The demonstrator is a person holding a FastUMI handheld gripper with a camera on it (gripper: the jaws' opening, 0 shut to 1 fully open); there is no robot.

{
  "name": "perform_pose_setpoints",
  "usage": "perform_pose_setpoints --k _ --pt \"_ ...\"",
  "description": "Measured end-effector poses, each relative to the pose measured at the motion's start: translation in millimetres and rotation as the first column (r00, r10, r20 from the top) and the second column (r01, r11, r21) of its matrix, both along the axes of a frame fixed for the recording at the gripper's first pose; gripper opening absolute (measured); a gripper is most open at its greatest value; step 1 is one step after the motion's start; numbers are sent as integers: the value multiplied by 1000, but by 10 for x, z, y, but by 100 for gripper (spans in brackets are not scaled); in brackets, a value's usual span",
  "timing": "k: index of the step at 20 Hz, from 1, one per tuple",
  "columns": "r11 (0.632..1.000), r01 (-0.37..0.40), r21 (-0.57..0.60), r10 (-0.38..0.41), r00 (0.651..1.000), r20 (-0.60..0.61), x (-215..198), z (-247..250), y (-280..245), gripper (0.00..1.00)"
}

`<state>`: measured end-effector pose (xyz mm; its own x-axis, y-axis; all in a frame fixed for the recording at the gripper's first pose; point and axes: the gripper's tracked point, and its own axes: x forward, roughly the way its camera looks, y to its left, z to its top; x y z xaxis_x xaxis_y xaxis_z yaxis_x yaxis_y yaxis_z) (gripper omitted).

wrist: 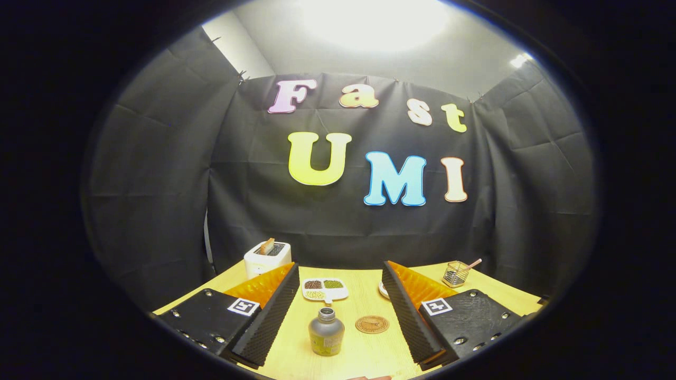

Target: Take the bottle from table, then pour the juice into the cup, finally place the bottle on the coaster

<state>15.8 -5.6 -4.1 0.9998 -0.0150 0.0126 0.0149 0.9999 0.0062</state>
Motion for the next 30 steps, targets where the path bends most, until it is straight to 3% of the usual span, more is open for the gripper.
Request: perform_pose_setpoints --k 3,6,19,30 --pt "1000 13 18 -13 1000 8 92 -179 -49 96" --pt "999 -21 45 20 1000 22 202 -447 14 96" --pt "997 -72 -28 71 997 -28 673 -1601 217 96" --pt "994 -112 5 112 990 -86 888 -2087 386 97"
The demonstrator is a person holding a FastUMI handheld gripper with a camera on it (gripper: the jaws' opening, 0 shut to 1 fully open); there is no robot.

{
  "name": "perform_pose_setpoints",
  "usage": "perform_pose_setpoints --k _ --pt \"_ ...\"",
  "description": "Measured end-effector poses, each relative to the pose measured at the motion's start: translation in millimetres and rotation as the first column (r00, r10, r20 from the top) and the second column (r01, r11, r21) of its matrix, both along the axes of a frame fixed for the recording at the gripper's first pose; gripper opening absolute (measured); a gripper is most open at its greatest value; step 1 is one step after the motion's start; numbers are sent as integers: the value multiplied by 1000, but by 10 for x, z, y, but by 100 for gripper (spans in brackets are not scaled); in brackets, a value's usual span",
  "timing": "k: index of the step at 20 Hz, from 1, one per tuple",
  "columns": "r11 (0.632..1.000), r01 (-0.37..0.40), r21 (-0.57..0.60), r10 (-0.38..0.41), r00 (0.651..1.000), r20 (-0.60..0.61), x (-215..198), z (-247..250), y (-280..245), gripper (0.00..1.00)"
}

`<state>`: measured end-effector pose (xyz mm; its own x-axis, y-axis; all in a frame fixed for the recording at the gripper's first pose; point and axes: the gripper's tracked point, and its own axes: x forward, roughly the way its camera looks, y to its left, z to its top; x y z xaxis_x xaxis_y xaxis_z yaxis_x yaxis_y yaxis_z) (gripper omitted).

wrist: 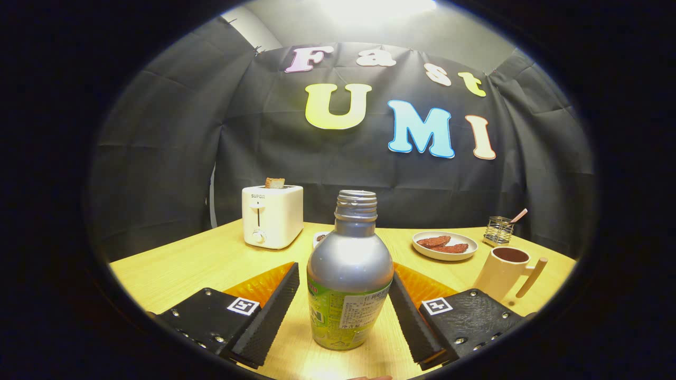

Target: Take the bottle from table, then pour the juice into the cup, finally place the bottle on the coaster

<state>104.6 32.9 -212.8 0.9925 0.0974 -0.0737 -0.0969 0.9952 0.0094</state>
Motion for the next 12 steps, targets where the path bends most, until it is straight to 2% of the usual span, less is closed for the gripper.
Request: perform_pose_setpoints --k 2,3,8,12 --pt "1000 12 6 -12 1000 2 11 -13 -37 92" --pt "1000 16 11 -16 1000 1 10 -5 -43 82" --pt "998 66 7 -66 998 -1 -24 100 -205 80" --pt "982 55 179 -60 998 24 30 345 -370 80"
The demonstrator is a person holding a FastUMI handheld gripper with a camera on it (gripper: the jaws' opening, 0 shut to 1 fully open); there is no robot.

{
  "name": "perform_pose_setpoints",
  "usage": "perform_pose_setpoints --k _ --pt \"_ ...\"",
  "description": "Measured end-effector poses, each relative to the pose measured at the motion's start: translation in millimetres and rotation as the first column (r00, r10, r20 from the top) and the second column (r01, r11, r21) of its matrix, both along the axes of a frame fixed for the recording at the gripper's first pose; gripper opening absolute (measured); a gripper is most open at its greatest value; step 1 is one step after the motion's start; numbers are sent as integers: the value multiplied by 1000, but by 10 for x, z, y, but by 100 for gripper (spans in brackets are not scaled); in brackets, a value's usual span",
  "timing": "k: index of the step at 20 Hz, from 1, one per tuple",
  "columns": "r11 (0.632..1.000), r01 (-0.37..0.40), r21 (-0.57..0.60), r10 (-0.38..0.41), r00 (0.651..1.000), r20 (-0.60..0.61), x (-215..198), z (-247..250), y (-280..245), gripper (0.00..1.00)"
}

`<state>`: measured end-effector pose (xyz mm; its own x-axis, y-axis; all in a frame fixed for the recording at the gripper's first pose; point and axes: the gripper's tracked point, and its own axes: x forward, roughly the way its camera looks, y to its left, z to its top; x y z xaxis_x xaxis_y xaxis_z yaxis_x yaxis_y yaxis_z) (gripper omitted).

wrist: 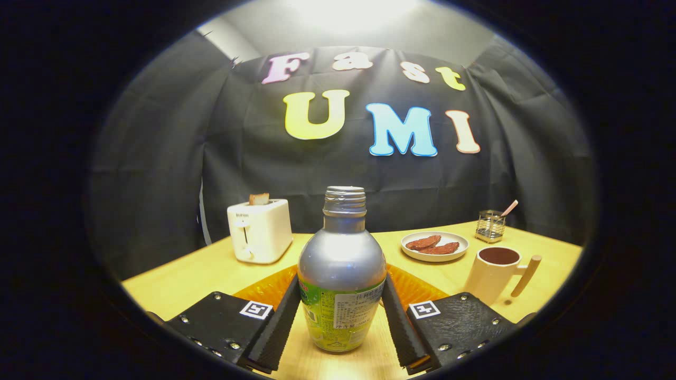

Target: Take the bottle from table, then pour the juice into the cup, finally place the bottle on the coaster

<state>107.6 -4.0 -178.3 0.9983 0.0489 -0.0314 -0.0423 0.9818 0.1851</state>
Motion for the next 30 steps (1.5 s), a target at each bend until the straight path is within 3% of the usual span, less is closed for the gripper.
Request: perform_pose_setpoints --k 4,7,11,15,19,28,30 --pt "971 18 240 -29 999 42 75 235 -288 79" --pt "918 26 396 -50 997 52 113 277 -489 79" --pt "852 30 523 -54 998 30 195 202 -594 78" --pt "749 2 663 -55 997 60 268 251 -687 78" --pt "622 -8 783 -81 994 75 336 240 -801 78" --pt "418 -5 909 -106 993 54 577 63 -881 78" --pt "358 -12 934 -114 992 56 610 35 -902 78"
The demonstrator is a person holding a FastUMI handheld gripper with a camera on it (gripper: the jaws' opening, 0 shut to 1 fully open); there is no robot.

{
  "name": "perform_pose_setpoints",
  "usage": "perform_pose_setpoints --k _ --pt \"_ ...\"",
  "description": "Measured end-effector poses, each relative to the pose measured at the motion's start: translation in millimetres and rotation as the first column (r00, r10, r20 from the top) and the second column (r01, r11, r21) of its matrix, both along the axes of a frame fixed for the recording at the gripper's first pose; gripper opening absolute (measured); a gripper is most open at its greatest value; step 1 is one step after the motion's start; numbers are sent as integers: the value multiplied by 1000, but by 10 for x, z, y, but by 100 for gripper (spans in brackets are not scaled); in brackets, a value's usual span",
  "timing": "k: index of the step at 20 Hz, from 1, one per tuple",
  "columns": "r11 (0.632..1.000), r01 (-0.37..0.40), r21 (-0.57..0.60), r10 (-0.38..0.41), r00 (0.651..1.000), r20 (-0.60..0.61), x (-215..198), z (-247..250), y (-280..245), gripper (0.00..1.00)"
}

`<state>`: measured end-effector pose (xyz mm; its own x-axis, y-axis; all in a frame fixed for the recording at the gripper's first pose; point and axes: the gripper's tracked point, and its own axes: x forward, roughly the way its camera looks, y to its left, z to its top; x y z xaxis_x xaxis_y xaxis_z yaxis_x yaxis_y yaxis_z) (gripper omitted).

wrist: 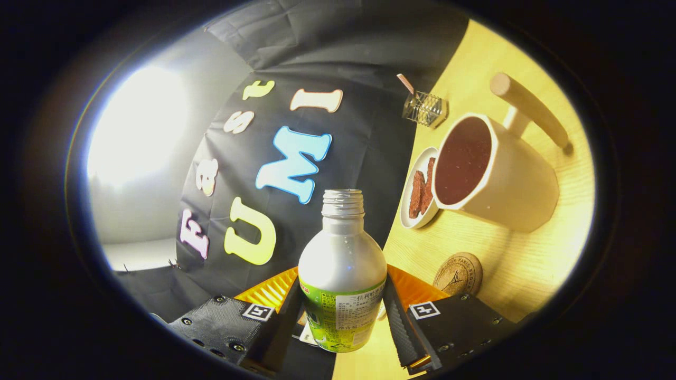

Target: Take the bottle from table, then pour the juice into the cup, finally place the bottle on the coaster

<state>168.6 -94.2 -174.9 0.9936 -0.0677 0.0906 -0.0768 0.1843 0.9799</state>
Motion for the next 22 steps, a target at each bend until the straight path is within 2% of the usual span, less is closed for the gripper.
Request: perform_pose_setpoints --k 15,22 --pt "966 21 256 -45 995 86 69 83 -75 78" --pt "946 20 325 -63 990 122 72 137 -102 77"
